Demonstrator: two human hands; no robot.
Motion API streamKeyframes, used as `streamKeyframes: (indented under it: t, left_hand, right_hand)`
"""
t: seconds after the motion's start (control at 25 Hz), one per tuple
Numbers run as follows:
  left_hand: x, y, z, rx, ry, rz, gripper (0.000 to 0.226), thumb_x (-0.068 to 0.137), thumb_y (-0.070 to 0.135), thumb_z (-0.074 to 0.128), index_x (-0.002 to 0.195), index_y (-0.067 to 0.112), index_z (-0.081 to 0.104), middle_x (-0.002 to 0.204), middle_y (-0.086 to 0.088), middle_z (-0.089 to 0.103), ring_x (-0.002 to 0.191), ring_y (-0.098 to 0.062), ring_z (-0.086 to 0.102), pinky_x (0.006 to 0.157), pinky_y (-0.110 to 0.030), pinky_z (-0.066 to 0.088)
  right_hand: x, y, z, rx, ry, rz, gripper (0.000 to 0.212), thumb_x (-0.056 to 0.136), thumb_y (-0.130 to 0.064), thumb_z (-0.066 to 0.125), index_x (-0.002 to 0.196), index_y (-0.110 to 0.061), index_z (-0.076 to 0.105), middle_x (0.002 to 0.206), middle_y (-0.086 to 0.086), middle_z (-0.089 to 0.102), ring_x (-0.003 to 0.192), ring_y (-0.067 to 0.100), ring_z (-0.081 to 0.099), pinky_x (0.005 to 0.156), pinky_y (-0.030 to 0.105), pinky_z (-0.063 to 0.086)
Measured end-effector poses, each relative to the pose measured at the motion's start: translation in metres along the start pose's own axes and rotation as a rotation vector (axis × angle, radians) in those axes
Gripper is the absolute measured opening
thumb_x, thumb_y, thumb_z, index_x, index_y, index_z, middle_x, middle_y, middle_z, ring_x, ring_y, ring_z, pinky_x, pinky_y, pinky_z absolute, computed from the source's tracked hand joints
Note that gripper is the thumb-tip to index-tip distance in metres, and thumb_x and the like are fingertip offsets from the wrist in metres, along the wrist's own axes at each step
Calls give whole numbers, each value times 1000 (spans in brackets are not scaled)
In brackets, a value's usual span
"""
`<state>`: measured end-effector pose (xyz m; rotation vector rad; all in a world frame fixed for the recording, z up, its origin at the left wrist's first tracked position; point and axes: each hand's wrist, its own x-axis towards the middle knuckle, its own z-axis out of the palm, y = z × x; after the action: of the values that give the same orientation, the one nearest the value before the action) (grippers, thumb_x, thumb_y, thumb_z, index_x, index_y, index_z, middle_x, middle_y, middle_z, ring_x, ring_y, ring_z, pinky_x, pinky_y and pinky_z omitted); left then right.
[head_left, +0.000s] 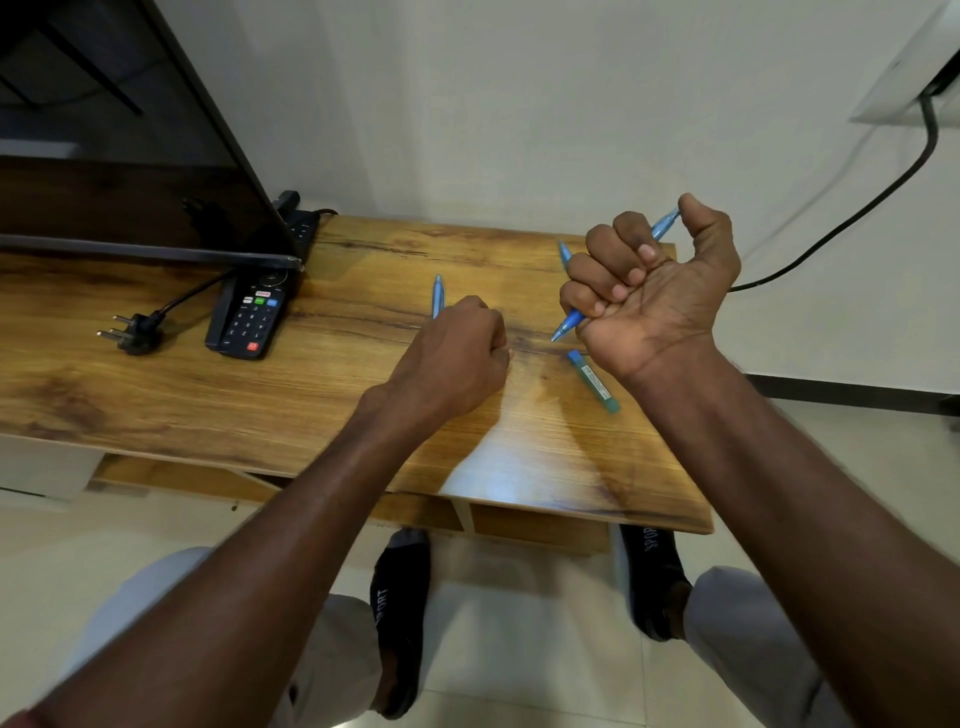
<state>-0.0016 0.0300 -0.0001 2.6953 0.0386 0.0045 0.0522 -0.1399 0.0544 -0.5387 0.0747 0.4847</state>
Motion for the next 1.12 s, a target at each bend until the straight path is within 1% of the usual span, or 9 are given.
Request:
streamKeyframes:
  t: [0.12,0.24,0.32,0.44,0.52,0.64,0.84,1.04,1.12]
  left_hand:
    - [0,-1,1,3,-1,3,16,100,27,67,106,14,72,113,-2,64,97,-16,60,78,-29,40]
    - [1,-2,2,3,2,7,15,100,27,67,105,14,73,113,-1,64,95,-15,59,77,-28,40]
    - [1,-3,3,6,4,6,14,99,27,68,104,15,73,112,-1,64,95,-15,59,76,-28,40]
    - [2,-3,4,6,4,8,15,99,28,68,104,15,73,112,-1,64,96,-16,61,78,-31,47]
    - [2,-4,3,4,6,13,16,99,29,68,104,15,73,111,-1,64,96,-17,62,80,-33,51]
    - [2,-4,3,-1,13,14,16,99,29,68,103,15,74,110,-1,65,94,-17,62,79,-32,48]
    - [3,-3,3,7,11,8,17,99,30,68,104,14,74,108,-1,65,94,-17,61,78,-31,47]
    - [3,-3,3,4,13,11,17,100,30,67,104,15,74,107,-1,65,94,-17,61,78,-31,46]
    - [3,-3,3,10,11,9,17,100,30,67,104,15,74,107,-1,65,94,-18,62,78,-32,47]
  right_hand:
    - [-1,1,0,8,-1,-5,50,96,-53,32,58,-21,30,56,-6,15,44,11,17,46,25,17]
    - [0,0,0,52,19,-15,51,97,-54,35,59,-20,32,59,-7,15,44,11,19,46,25,17]
    - [1,0,-1,54,39,-17,50,97,-53,35,59,-21,32,57,-7,16,44,11,18,46,25,15]
    - [1,0,-2,13,45,-15,48,95,-51,34,57,-22,30,52,-7,19,43,11,16,45,25,15]
    - [1,1,-1,-5,43,-23,48,95,-53,35,58,-22,31,54,-7,17,44,11,16,45,25,16]
    - [0,1,-2,5,60,-26,48,96,-54,37,62,-21,31,61,-6,14,47,12,16,48,26,15]
    - [0,0,-2,-4,61,-45,48,95,-52,34,58,-21,30,52,-6,18,44,12,16,46,25,16]
    - [0,1,1,-49,14,-22,47,97,-54,36,63,-21,31,59,-6,15,47,12,15,49,28,13]
    - [-1,1,1,-56,14,-20,47,96,-53,34,61,-21,30,57,-6,15,46,12,15,48,27,13]
